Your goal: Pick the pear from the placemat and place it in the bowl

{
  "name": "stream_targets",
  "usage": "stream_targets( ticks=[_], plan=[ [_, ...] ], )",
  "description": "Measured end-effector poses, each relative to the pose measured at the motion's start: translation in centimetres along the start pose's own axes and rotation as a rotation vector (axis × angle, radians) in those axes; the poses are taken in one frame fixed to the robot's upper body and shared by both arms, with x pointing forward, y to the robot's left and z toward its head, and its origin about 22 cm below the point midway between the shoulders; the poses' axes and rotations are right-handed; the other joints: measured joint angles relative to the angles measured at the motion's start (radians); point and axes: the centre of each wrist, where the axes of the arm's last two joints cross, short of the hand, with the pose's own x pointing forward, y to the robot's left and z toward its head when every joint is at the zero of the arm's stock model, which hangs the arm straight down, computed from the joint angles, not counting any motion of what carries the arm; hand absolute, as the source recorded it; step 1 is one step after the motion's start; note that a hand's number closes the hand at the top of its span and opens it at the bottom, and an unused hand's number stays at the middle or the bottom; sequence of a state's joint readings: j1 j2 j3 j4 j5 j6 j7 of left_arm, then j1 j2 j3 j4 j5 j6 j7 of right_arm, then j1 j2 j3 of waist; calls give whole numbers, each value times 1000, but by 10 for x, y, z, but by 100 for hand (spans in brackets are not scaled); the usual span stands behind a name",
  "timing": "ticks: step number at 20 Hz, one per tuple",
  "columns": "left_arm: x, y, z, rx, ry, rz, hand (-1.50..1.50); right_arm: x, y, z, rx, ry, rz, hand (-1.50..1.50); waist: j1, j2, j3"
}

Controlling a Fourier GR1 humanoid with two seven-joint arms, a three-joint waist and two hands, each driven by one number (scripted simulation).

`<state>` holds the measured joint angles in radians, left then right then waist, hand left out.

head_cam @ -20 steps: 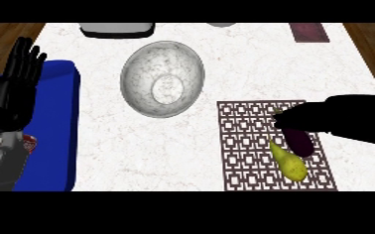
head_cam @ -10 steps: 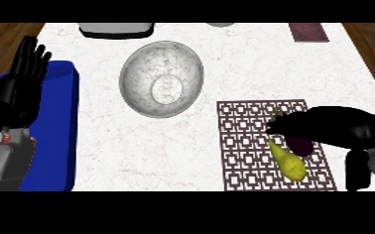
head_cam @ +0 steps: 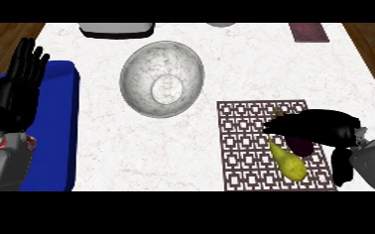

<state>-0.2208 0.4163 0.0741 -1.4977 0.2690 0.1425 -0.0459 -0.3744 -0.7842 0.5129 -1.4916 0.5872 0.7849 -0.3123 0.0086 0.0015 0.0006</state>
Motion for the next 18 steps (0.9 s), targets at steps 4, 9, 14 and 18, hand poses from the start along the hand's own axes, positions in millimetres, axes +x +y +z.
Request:
stream_targets(
  ticks=[4, 9, 14, 18],
  plan=[
    [-5, -1, 0, 8, 0, 0, 0, -1, 11, -14, -3, -34, -2, -150, -3, 0, 0],
    [-1, 8, -2, 8, 0, -2, 0, -2, 17, -24, -2, -55, 18, -150, -4, -1, 0],
    [-4, 1, 3, 10, -5, -8, 0, -10, 23, -31, 11, -37, 39, -150, -4, -1, -1],
    [-7, 3, -3, 11, -6, -4, 0, -11, 31, -46, 25, -39, 42, -150, -5, 0, 0]
  ],
)
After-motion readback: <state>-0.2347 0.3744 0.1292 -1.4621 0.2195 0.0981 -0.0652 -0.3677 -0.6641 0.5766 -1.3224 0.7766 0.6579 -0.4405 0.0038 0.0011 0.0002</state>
